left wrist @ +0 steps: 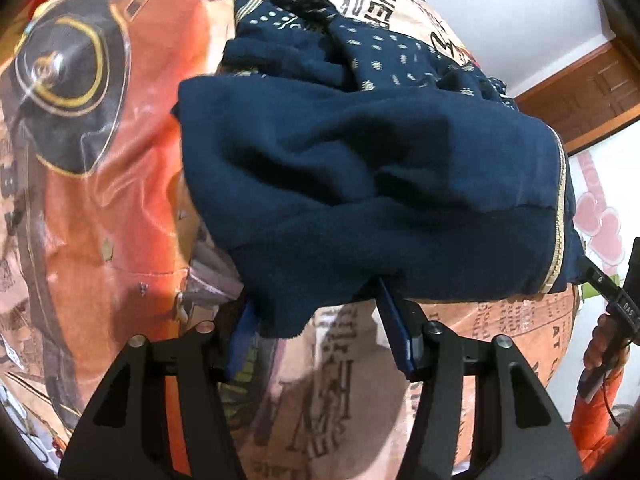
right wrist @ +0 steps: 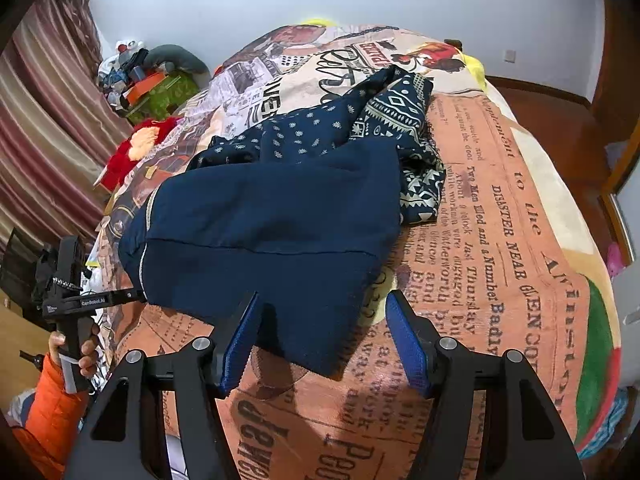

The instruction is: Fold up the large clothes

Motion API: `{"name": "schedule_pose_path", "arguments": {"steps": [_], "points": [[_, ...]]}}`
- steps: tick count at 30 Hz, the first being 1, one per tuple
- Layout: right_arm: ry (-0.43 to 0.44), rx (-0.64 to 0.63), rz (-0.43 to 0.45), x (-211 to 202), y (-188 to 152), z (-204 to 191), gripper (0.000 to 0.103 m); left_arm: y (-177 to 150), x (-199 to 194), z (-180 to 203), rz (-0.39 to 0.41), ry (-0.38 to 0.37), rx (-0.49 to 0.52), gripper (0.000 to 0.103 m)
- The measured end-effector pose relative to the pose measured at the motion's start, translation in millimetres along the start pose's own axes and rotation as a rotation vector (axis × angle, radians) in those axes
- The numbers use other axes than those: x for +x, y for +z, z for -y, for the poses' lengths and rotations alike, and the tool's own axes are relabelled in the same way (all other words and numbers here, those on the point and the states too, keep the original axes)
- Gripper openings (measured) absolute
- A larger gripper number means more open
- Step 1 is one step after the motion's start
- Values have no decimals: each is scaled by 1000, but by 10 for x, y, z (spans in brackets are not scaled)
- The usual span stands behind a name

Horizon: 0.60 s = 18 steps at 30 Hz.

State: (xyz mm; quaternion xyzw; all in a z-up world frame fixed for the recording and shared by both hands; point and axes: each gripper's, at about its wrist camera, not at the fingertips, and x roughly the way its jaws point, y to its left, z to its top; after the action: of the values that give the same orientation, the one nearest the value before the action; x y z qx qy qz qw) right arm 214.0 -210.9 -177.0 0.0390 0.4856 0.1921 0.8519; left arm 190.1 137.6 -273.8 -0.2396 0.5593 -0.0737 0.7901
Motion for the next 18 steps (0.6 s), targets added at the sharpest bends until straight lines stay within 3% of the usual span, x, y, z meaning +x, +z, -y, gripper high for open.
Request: {"name": "schedule_pose_path", "arguments": {"steps": [2,4,7,12,18], "points": [[11,-5,1,3,0,-26,55,5,-23,22,8,3,7,40],[18,-18,1,-7,-3,-58,41,9,-61,44,17,21,12,24],[26,-32,5,-14,-2,-84,26,12,-159,56,43,35,24,10],[34,-42,35,-55,25,-116,11,9,-456,227,128,34,98,5],[29,-105,90,-216,154,-233,8,171,-782,543,226,17,169,4]]}}
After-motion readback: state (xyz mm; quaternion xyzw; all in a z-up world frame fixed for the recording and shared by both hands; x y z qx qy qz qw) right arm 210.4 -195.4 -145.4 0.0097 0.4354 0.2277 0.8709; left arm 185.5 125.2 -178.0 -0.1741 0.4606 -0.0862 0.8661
